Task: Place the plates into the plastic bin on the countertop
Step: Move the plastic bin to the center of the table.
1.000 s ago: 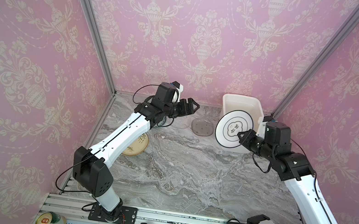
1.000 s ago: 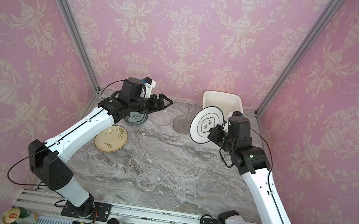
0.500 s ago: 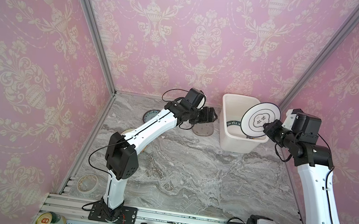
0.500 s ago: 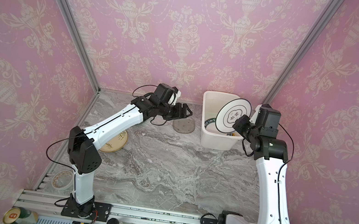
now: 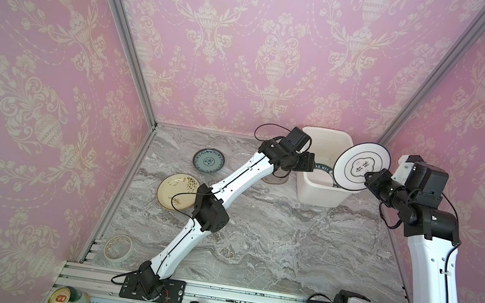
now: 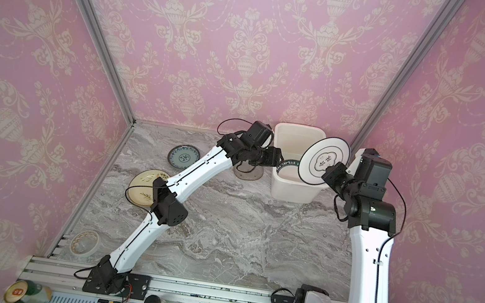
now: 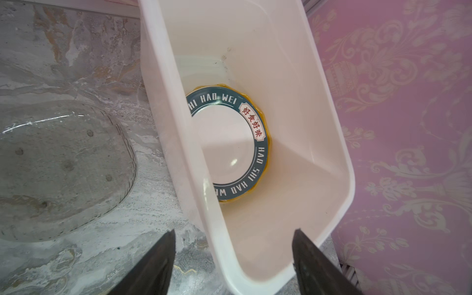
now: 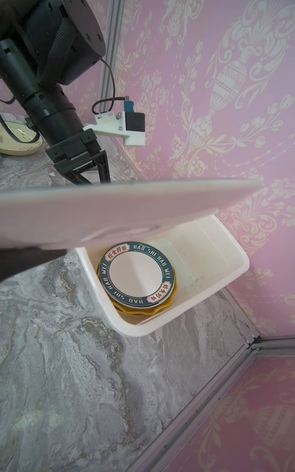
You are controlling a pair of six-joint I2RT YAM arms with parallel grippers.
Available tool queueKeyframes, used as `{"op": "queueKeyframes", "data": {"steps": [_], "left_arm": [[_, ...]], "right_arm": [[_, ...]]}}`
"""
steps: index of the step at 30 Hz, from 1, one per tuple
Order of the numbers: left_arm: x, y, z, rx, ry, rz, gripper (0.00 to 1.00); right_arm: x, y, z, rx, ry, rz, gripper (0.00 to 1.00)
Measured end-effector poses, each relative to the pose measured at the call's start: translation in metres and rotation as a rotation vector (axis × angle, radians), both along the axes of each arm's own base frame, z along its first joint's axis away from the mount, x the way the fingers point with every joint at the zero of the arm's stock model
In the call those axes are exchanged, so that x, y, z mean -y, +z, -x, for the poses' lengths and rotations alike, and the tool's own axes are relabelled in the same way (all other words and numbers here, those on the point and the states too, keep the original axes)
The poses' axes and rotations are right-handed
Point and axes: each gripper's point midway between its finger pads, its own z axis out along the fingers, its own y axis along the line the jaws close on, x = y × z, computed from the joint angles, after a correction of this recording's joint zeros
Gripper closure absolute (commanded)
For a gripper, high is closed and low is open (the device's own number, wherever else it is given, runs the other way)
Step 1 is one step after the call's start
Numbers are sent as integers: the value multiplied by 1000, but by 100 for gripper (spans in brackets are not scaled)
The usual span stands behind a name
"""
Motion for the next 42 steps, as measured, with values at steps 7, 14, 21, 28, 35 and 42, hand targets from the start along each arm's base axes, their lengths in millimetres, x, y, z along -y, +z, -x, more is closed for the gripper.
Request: {"op": "queueKeyframes", "data": {"steps": [7, 14, 21, 28, 35, 42], "left_arm": [[-4, -25, -6, -16, 28, -48, 32], [3, -29, -12, 5, 24, -30, 41], [11, -38, -11, 12, -1, -37, 48], [16, -36, -8, 27, -33, -34, 60], [22, -34, -4, 28, -54, -17, 72], [23, -33, -3, 18, -55, -6, 84]], "right_arm": [[-1, 3, -1, 12, 6, -2, 100], [-2, -4, -4, 7, 13, -7, 100], [-2, -5, -4, 5, 13, -8, 100], [-2, -11, -4, -5, 12, -9, 100], [-2, -8, -2, 1, 11, -7, 100], [-1, -3, 4, 17, 2, 1, 100]]}}
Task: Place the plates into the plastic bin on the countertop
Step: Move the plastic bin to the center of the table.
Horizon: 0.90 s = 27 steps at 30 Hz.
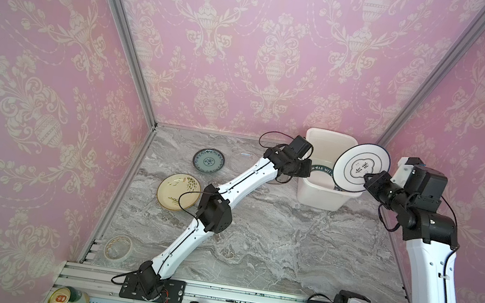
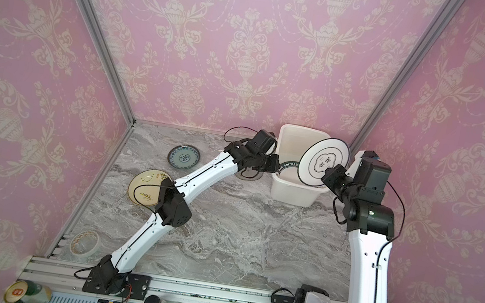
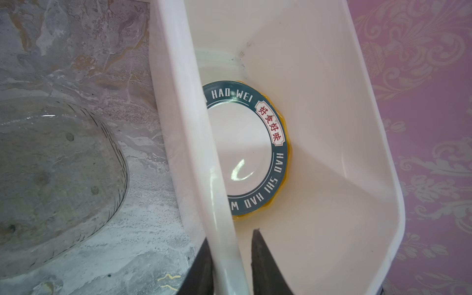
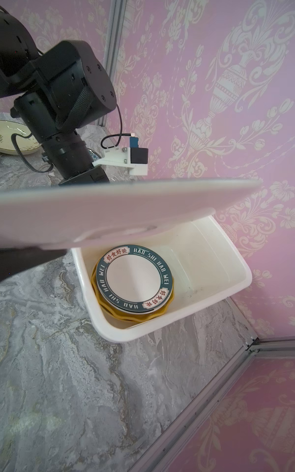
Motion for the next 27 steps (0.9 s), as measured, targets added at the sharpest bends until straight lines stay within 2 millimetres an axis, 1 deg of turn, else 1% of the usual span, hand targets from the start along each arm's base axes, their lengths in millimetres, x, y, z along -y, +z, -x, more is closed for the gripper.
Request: {"op": "queueKeyframes", "data": {"steps": [5, 7, 11, 14, 17, 21, 24, 27], "left_arm": [[0, 0, 5, -14, -19, 0, 86], [-2, 1, 9, -27, -28, -12, 89], [-15, 0, 23, -54, -59, -78, 91], [-30, -2, 41, -80, -97, -147, 92], [-50, -5, 66, -115, -134, -216, 92], [-83, -8, 109, -160, -164, -273, 92], [-111, -9, 141, -186, -171, -296, 90], [-138, -11, 168, -205, -166, -305, 88]], "right_arm": [[1, 0, 0, 0, -3, 2, 100], [1, 0, 0, 0, -3, 2, 100], [1, 0, 0, 0, -3, 2, 100], [1, 0, 0, -1, -3, 2, 100], [0, 0, 0, -2, -3, 1, 100], [-2, -5, 1, -16, 10, -9, 100], [-9, -12, 4, -40, 43, -32, 100], [-22, -22, 7, -71, 103, -64, 100]]}}
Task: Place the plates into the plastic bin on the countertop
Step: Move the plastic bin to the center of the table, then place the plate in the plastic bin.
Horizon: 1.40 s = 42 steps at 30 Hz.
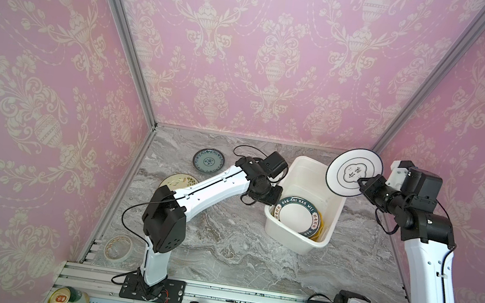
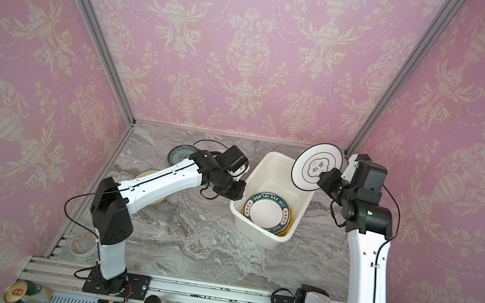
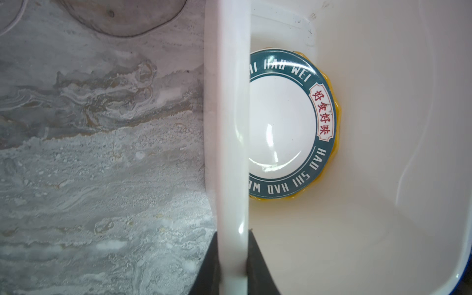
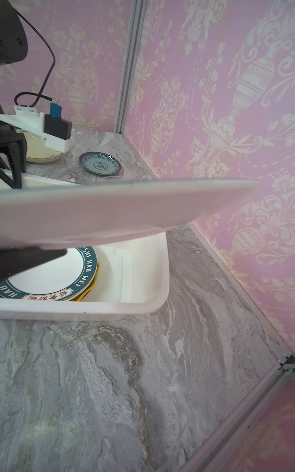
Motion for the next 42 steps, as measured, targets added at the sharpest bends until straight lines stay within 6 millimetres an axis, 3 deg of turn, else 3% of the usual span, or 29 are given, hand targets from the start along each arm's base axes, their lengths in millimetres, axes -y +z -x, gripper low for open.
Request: {"op": "queueKeyframes", "data": {"steps": [5, 10, 15, 19, 23, 29, 36, 39, 42], "left_arm": [[-27, 0, 25, -13, 22, -3, 85], [-29, 0, 27, -16, 22, -6, 82], [-33, 0, 30, -14, 20, -6, 76], [-42, 7, 36, -7, 17, 4, 68], [-56, 16, 42, 11, 21, 12, 51], [-79, 41, 37, 101, 46, 31, 31], [-95, 99, 19, 335, 64, 130, 25], [-98, 113, 12, 401, 70, 165, 26], [-97, 114, 7, 433, 61, 175, 25]], "right_arm": [[-42, -8, 12, -36, 187, -18, 100], [-89, -19, 37, -81, 423, 7, 100], [-111, -28, 50, -135, 571, 52, 100], [-122, -36, 57, -184, 687, 124, 100], [-130, -45, 64, -236, 814, 215, 100], [-129, -68, 72, -308, 936, 353, 100], [-127, -91, 59, -356, 995, 471, 100], [-133, -107, 53, -395, 1039, 508, 100], [-136, -124, 49, -447, 1079, 542, 100]]}}
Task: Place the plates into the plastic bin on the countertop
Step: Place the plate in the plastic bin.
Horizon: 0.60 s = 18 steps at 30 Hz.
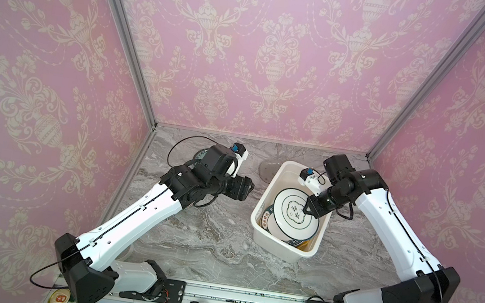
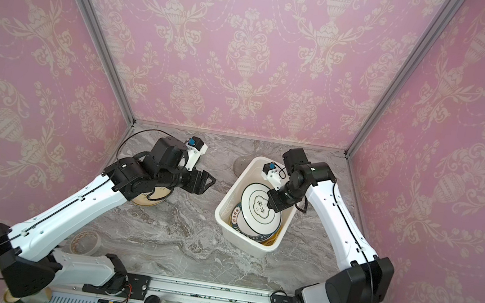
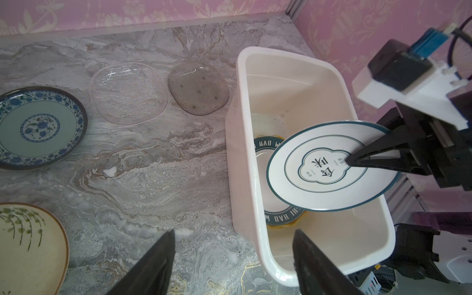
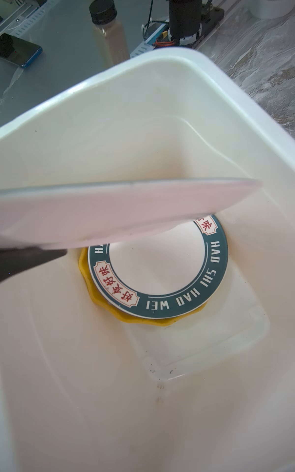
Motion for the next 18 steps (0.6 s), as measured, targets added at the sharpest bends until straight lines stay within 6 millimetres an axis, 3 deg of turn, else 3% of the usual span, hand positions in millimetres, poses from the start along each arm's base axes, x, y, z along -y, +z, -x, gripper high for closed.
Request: {"op": "queueKeyframes", "data": {"steps": [5, 18], "left_arm": [[2, -3, -3, 14, -10, -4, 25], [11, -19, -14, -3, -20, -30, 26]], "right_arm": [[-1, -18, -8, -27, 37, 49, 100], [-8, -37, -27, -9, 102, 59, 100]]}}
